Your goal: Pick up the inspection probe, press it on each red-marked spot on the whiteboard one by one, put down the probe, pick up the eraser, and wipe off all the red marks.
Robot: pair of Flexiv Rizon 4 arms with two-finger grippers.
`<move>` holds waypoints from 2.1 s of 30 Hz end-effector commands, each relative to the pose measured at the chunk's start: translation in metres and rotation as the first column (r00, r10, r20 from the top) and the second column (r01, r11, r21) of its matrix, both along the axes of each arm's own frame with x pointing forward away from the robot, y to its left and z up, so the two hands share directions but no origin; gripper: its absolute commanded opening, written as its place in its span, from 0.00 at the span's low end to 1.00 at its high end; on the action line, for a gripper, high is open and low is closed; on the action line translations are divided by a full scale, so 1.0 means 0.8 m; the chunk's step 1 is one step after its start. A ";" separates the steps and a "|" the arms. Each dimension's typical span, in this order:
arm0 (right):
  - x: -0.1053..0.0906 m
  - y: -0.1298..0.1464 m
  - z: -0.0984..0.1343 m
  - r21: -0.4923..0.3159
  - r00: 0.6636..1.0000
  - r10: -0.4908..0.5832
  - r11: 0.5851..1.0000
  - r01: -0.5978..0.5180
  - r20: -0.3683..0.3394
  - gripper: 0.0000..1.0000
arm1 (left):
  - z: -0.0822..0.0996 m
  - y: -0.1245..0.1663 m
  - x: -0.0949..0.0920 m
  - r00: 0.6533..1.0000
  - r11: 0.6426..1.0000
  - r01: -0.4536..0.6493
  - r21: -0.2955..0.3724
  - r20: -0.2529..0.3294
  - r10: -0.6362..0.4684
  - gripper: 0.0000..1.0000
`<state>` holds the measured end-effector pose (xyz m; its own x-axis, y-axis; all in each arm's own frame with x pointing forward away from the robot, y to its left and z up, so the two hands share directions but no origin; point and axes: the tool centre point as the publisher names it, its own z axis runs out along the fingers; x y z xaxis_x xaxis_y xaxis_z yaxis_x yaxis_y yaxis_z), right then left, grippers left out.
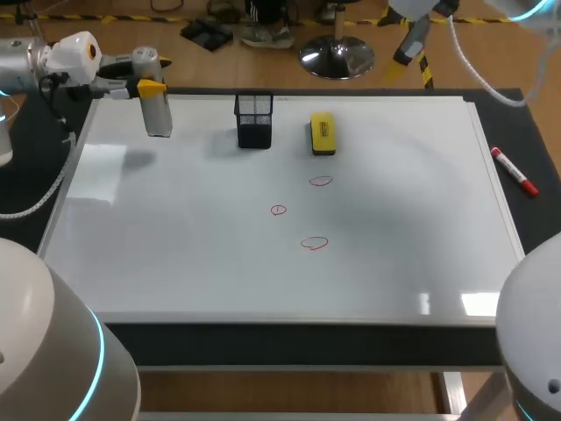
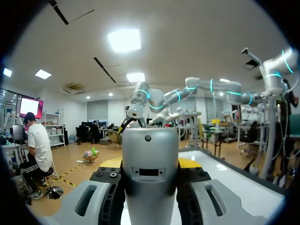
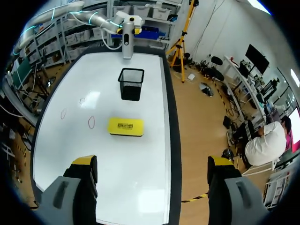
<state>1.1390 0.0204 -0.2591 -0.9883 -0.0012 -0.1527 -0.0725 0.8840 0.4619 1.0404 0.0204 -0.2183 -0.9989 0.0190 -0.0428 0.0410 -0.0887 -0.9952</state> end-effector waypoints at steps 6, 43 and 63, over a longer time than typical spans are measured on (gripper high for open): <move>0.009 0.022 -0.001 -0.532 0.794 0.283 0.617 -0.580 -0.538 1.00 | 0.001 0.000 0.001 1.000 1.000 0.002 0.000 0.000 -0.002 0.00; -0.026 0.026 -0.042 -0.495 0.545 0.745 0.333 -0.803 -0.383 1.00 | 0.001 0.000 0.001 1.000 1.000 0.002 0.000 0.000 -0.002 0.00; -0.046 0.039 -0.070 -0.426 0.431 0.900 0.366 -0.827 -0.063 1.00 | 0.001 0.000 0.001 1.000 1.000 0.002 0.000 0.000 -0.002 0.00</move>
